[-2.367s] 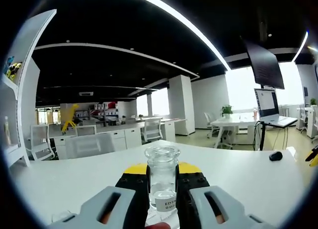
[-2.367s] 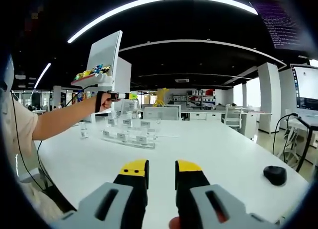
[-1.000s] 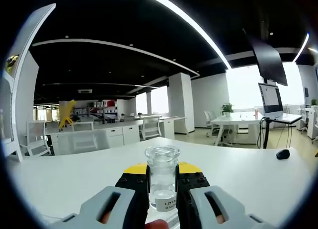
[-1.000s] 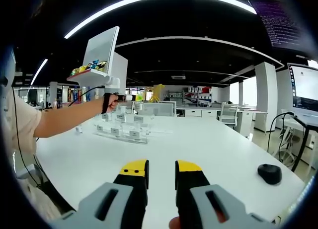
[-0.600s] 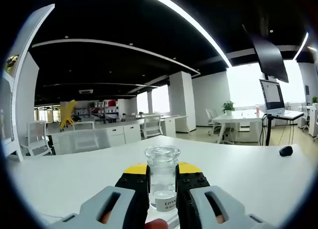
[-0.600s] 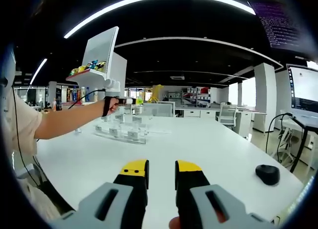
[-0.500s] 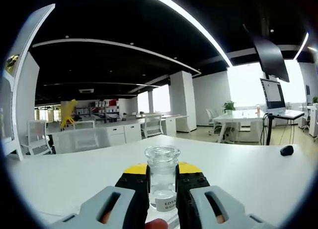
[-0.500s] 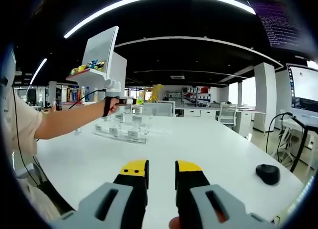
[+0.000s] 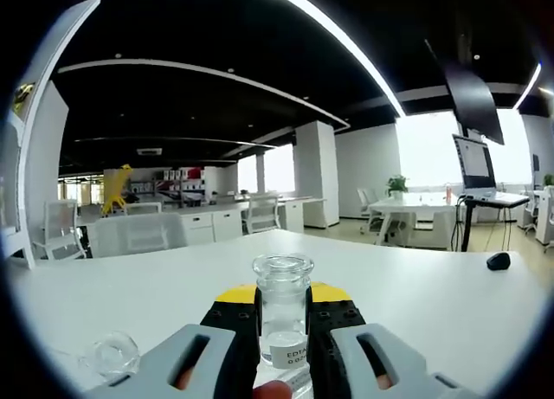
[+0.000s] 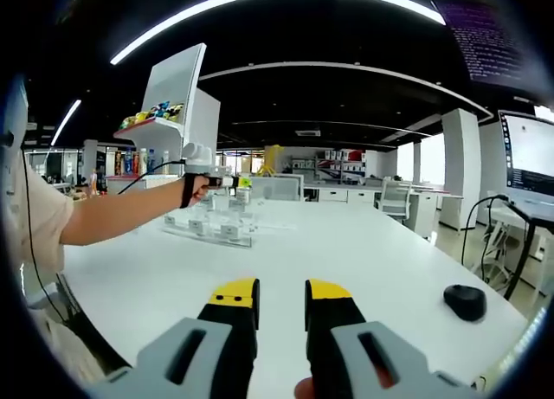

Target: Identify the label on the chemical reagent bottle, grasp the chemical reagent bottle, and place it in the designated position on the reagent rack

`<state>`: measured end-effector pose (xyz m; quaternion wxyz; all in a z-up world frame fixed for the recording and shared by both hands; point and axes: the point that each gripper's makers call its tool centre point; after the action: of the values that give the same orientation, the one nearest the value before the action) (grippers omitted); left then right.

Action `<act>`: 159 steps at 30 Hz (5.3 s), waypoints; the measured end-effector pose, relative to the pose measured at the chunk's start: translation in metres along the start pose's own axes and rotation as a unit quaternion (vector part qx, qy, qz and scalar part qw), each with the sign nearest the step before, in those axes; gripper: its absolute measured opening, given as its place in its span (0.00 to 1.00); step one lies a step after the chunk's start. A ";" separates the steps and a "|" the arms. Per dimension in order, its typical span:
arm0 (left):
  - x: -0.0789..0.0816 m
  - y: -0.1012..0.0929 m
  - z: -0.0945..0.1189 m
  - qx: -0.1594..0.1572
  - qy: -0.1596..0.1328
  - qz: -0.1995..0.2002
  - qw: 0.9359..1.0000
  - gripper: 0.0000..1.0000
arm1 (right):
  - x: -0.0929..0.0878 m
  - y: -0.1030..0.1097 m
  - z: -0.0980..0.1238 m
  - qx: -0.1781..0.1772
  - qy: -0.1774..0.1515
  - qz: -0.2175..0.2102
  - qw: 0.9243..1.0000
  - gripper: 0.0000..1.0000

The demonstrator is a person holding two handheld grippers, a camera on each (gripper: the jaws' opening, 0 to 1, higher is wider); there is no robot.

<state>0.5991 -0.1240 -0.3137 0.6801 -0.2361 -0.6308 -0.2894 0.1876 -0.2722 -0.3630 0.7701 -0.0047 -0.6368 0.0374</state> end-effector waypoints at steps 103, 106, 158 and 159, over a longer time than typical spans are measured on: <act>0.043 0.043 0.266 0.013 -0.069 -0.061 0.996 0.31 | 0.036 0.041 -0.015 0.036 -0.061 0.017 0.997 0.21; 0.038 0.045 0.280 0.015 -0.065 -0.065 0.996 0.31 | 0.038 0.043 -0.016 0.036 -0.063 0.022 0.997 0.21; -0.035 0.090 0.531 0.135 -0.052 -0.075 0.987 0.31 | 0.086 0.080 -0.030 0.044 -0.080 0.047 0.995 0.21; -0.036 0.089 0.532 0.135 -0.052 -0.076 0.987 0.31 | 0.084 0.078 -0.029 0.042 -0.079 0.047 0.995 0.21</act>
<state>0.2755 0.3089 -0.2960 0.6483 -0.1084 -0.7143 -0.2400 0.2279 -0.1879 -0.2909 0.7144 0.0006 -0.6925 0.1001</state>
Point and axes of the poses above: the point that each gripper's makers call its tool centre point, and the gripper's own axes: z roughly backward along the fingers, y roughly to its left, x roughly out of its top, and after that the axes turned 5 degrees about y, right-handed
